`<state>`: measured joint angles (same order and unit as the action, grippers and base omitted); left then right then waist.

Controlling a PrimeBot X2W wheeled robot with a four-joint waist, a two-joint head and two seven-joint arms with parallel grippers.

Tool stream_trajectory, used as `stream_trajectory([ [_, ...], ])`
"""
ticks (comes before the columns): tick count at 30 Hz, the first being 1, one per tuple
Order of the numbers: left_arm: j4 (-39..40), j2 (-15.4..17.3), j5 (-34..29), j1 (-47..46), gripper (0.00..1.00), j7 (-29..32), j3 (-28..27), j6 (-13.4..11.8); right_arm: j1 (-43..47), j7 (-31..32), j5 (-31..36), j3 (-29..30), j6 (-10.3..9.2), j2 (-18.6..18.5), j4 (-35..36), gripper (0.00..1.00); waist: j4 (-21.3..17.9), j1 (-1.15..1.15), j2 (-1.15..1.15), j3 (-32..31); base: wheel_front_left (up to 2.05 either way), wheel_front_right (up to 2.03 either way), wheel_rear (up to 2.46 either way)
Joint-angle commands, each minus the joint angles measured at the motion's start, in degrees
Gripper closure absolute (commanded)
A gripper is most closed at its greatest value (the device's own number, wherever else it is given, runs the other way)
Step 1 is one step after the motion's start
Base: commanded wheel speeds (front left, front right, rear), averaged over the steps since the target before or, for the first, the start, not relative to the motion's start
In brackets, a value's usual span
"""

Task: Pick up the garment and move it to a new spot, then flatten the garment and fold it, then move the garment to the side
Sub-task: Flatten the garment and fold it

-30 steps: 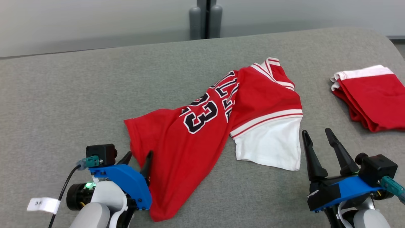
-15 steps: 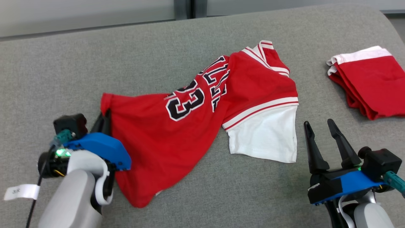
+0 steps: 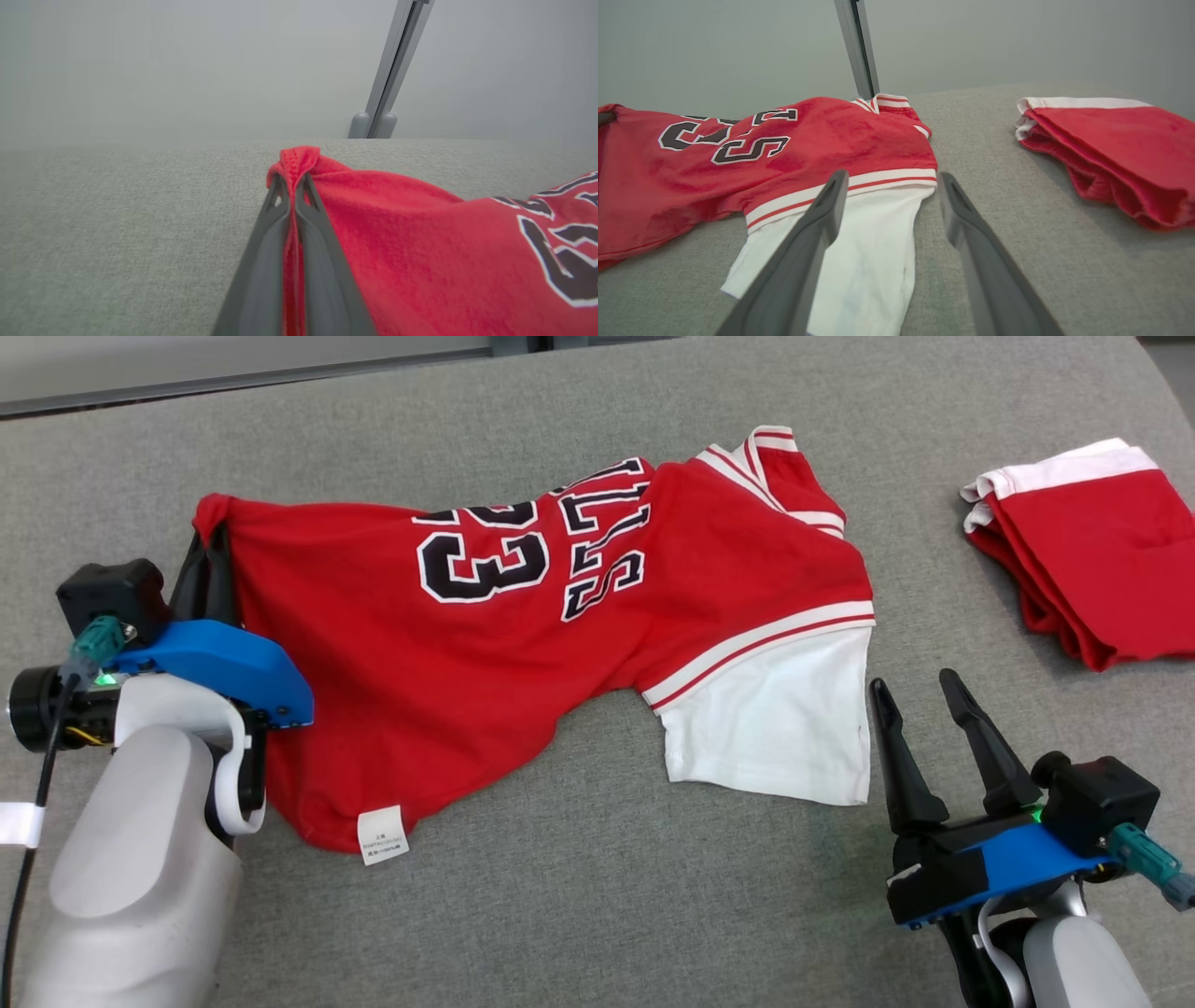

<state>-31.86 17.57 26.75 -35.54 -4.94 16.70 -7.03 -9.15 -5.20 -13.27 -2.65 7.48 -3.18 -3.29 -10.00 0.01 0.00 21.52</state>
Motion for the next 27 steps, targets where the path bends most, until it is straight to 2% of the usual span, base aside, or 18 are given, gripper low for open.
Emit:
stream_trajectory([
  [1,-1.28,-0.17,-0.14,-0.75,1.0,-0.69,0.19,0.58,-0.28,-0.4,-0.23,-0.06,0.03,-0.12,-0.5,0.0,-0.17,-0.01,0.0,-0.61,0.0,0.0,0.0],
  [2,-1.84,-0.6,0.02,-0.49,1.0,-0.79,0.52,0.9,-0.17,-0.41,-0.26,-0.02,0.03,-0.11,-0.75,0.0,-0.19,-0.01,0.0,-0.97,0.0,0.0,0.0],
  [3,-2.31,-1.01,0.24,-0.04,0.14,-1.05,0.83,1.23,-0.06,-0.38,-0.32,0.06,0.03,-0.1,-0.9,0.0,-0.15,-0.01,0.0,-1.33,0.0,0.0,0.0],
  [4,-2.73,-1.41,0.55,0.59,0.0,-1.45,1.04,1.49,0.05,-0.39,-0.4,0.19,0.03,-0.09,-1.09,0.0,-0.02,-0.01,0.0,-1.83,0.0,0.0,0.0],
  [8,-3.7,-2.64,1.39,3.85,0.0,-3.48,1.54,2.42,0.87,-0.04,-0.43,0.84,0.03,-0.08,-1.59,0.0,0.75,-0.01,0.0,-4.33,0.0,0.0,0.0],
  [14,-1.14,-3.35,2.57,10.38,0.0,-8.31,1.65,5.41,2.83,0.73,0.13,3.01,0.03,-0.34,-1.6,0.0,2.71,-0.01,0.0,-9.35,0.0,0.0,0.0],
  [19,4.29,-2.67,1.15,17.63,0.0,-10.19,0.35,6.43,5.57,1.62,1.15,5.1,0.03,-0.27,-1.4,0.0,4.36,-0.01,0.0,-13.54,0.0,0.0,0.0],
  [27,15.96,-4.05,-2.96,28.65,0.0,-10.28,-6.84,6.54,9.07,2.94,1.98,7.34,0.03,-0.05,-0.75,0.0,5.58,-0.01,0.0,-17.59,0.0,0.0,0.0],
])
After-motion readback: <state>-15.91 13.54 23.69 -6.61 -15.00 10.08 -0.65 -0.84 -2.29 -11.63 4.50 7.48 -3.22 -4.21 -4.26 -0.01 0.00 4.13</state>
